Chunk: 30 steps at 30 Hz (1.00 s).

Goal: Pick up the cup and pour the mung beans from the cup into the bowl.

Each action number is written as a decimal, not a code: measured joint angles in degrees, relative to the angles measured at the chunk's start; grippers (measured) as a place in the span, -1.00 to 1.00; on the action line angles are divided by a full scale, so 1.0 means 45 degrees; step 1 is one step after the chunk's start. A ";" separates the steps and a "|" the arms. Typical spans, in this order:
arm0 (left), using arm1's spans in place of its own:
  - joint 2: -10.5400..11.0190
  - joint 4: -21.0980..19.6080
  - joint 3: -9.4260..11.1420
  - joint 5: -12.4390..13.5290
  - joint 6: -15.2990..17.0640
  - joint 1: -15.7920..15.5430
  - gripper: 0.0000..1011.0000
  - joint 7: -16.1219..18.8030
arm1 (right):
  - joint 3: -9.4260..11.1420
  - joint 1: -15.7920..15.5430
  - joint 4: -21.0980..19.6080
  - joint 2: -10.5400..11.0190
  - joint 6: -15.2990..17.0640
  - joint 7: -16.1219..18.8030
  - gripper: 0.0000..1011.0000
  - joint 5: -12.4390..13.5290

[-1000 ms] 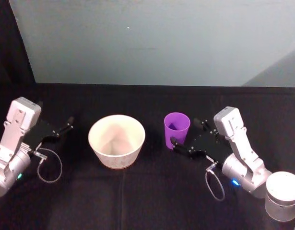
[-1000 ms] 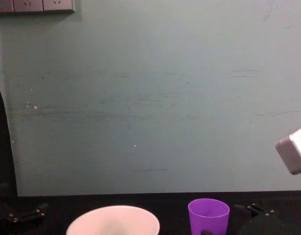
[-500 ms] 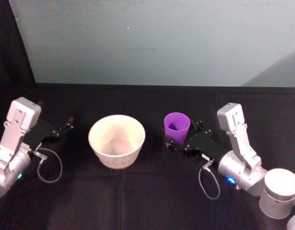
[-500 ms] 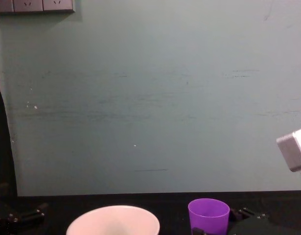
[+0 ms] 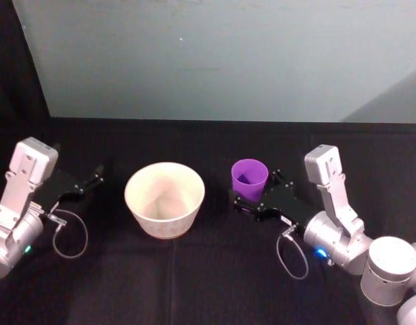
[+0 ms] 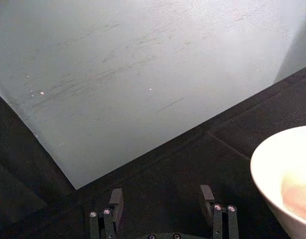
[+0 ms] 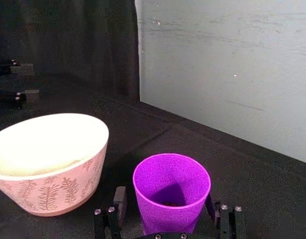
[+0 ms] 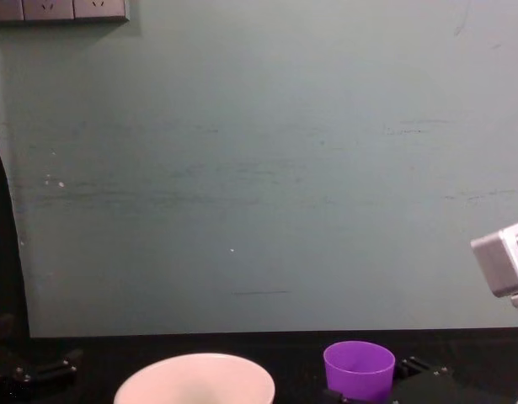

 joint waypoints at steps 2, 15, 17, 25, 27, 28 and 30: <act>0.0000 0.0000 -0.0001 0.0000 0.0001 0.0000 1.00 0.0000 | 0.0024 0.0048 0.0094 -0.0046 -0.0015 0.0040 0.98 -0.0005; 0.0000 0.0000 0.0000 0.0000 0.0000 0.0000 1.00 0.0000 | 0.0183 0.0123 0.0360 -0.0256 0.0016 0.0171 0.67 -0.0032; 0.0000 0.0000 0.0000 0.0000 0.0000 0.0000 1.00 0.0000 | 0.0207 0.0098 0.0346 -0.0259 0.0029 0.0155 0.57 -0.0048; 0.0000 0.0000 -0.0001 0.0000 0.0000 0.0000 1.00 0.0000 | 0.0480 -0.0509 -0.0892 0.0052 0.0452 -0.0024 0.46 0.0024; 0.0000 0.0000 -0.0001 0.0000 0.0000 0.0000 1.00 0.0000 | 0.0542 -0.0656 -0.1214 0.0131 0.0608 -0.0097 0.45 0.0053; 0.0000 0.0000 -0.0001 0.0001 0.0000 0.0000 1.00 0.0000 | 0.0567 -0.0728 -0.1385 0.0176 0.0718 -0.0148 0.45 0.0067; 0.0000 0.0000 -0.0001 0.0001 0.0000 0.0000 1.00 0.0000 | 0.0651 -0.0920 -0.1929 0.0315 0.1129 -0.0276 0.45 0.0110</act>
